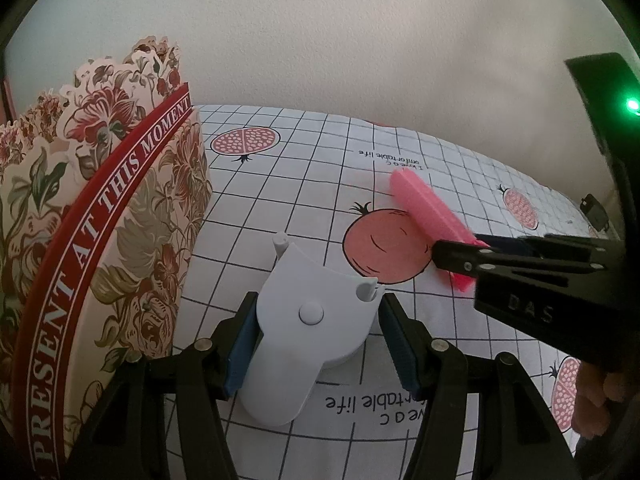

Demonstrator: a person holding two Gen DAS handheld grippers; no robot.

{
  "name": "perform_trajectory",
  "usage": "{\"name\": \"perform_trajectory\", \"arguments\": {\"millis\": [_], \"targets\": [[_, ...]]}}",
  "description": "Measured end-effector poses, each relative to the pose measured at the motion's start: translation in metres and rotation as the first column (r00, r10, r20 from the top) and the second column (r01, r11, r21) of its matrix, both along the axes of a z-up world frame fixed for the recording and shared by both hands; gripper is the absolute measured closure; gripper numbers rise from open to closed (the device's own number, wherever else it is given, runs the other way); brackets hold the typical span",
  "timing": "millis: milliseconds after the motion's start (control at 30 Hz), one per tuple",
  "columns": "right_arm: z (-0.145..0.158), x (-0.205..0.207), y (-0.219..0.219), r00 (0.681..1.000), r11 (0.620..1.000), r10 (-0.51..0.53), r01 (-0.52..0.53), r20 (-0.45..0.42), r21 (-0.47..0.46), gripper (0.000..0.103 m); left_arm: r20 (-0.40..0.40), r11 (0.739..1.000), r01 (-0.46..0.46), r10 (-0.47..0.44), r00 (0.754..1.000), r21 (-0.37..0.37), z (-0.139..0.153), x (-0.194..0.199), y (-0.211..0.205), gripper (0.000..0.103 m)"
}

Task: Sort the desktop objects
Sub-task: 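Close the right gripper on the pink comb's clip end, then carry the white piece with the left gripper while the right lifts the pink comb to the box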

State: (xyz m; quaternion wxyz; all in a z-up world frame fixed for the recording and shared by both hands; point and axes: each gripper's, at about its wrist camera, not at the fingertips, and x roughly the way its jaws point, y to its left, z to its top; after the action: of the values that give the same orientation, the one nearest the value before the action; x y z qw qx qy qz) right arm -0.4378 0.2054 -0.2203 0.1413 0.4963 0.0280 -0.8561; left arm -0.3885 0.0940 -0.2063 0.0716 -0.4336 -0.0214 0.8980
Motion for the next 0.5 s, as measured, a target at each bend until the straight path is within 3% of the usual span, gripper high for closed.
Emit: {"name": "perform_trajectory", "arguments": {"millis": [267,500], "targets": [[0.006,0.032,0.020,0.990,0.987,-0.136,0.137,0.020,-0.081,0.071,0.014,0.998,0.020,-0.019,1.000,-0.054,-0.001,0.004,0.006,0.042],[0.012,0.067,0.041,0.962,0.946,-0.266,0.272,0.058,-0.175,0.071,0.049,0.995,0.043,-0.039,0.998,-0.093,0.000,0.007,0.014,0.042]]}}
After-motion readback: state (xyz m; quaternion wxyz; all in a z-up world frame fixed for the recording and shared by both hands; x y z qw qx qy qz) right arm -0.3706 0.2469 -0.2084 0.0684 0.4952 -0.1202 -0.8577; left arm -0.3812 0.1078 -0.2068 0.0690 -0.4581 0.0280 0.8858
